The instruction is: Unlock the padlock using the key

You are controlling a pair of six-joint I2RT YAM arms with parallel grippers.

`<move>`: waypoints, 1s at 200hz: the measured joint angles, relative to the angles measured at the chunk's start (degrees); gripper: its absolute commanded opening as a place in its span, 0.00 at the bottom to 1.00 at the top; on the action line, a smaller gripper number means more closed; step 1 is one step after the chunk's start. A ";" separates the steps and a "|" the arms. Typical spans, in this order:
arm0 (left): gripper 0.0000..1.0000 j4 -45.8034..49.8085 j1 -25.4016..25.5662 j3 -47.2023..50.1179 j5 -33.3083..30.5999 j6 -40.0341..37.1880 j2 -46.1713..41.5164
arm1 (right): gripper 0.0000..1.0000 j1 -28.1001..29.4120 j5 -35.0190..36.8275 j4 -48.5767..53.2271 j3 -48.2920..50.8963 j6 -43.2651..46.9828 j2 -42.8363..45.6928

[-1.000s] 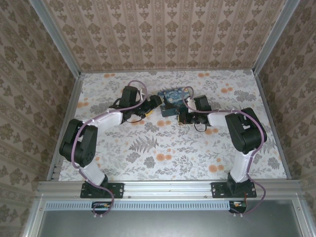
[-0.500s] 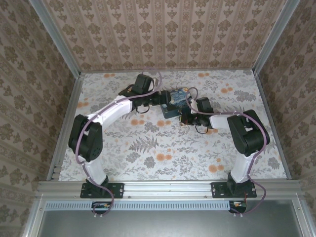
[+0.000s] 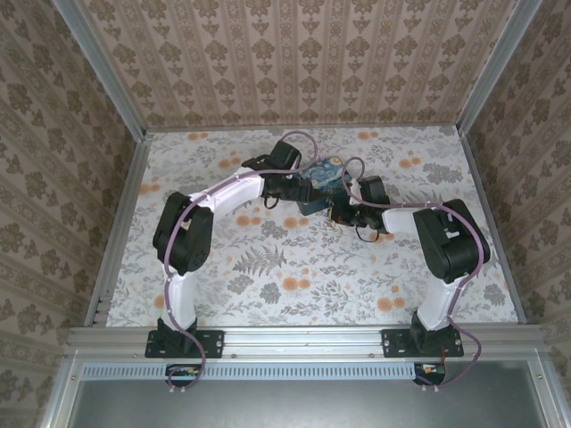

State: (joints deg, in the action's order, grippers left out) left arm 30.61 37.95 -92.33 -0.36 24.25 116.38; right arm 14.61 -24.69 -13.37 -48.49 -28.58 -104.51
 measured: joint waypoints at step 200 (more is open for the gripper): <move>0.92 -4.55 3.76 -0.74 -4.52 -1.81 2.12 | 0.00 -5.09 -7.30 -16.41 4.79 -23.87 -2.73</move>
State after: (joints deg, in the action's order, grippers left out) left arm 26.06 41.71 -93.08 -4.89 22.44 118.50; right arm 9.52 -31.99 -29.78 -43.70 -52.45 -107.24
